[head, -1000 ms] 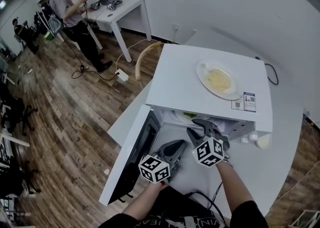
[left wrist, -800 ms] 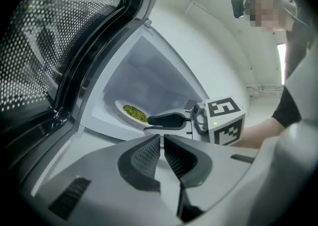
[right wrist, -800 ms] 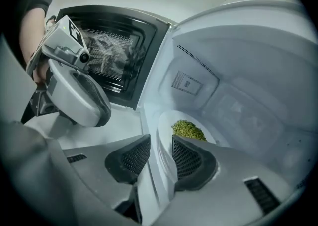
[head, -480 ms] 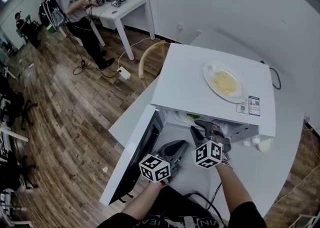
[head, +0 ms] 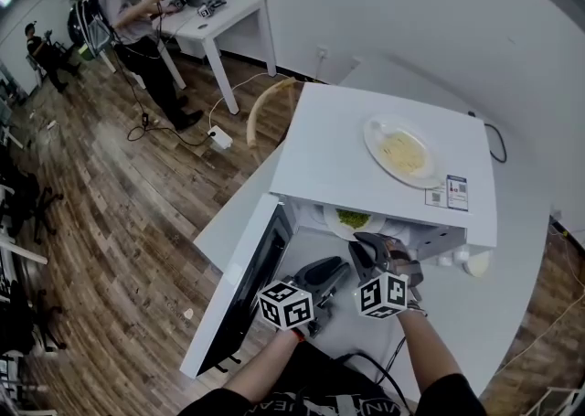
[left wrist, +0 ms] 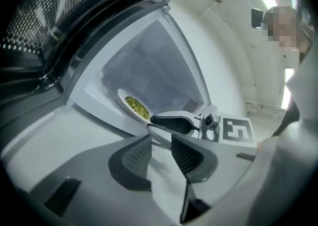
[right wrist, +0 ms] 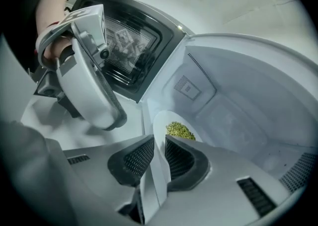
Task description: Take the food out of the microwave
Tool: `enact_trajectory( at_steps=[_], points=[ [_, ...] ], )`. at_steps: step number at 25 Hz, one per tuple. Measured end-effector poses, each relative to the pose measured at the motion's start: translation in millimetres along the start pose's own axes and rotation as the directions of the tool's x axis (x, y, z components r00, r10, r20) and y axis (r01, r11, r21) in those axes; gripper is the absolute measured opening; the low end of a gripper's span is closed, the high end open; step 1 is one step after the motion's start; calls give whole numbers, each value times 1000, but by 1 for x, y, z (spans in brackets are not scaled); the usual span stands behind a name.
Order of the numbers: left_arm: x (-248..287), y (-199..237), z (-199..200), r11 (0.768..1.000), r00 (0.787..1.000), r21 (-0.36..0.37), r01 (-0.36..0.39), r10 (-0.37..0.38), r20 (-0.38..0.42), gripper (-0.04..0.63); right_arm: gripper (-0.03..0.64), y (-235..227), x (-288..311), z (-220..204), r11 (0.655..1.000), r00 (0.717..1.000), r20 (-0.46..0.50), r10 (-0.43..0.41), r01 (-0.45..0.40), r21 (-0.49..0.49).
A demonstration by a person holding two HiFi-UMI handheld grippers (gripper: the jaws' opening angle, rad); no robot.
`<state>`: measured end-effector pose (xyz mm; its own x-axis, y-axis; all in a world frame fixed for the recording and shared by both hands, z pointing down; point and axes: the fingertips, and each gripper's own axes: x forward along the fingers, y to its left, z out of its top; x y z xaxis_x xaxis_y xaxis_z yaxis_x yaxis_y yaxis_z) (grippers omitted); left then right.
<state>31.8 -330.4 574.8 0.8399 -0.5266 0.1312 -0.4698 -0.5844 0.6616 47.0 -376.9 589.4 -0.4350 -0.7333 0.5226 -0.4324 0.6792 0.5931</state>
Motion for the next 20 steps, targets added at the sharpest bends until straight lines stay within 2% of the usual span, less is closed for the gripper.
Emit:
enact_trajectory(
  at_steps=[4,9,13,20],
  points=[
    [1,0,4,994,998,-105,25,-20,52,114,81,2,-9,-1,1000,1000,19,-9,9,14],
    [2,4,7,973,993,-222,55,-31,110,114,80,7,-18,-1,1000,999,32,-13,13,19],
    [7,7,8,940,987,-332,83,-32,155,114,78,11,-25,1,999,999,46,-14,12,34],
    [15,13,16,888,976,-443,121,-24,218,114,78,14,-34,3,999,998,66,-7,4,33]
  ],
)
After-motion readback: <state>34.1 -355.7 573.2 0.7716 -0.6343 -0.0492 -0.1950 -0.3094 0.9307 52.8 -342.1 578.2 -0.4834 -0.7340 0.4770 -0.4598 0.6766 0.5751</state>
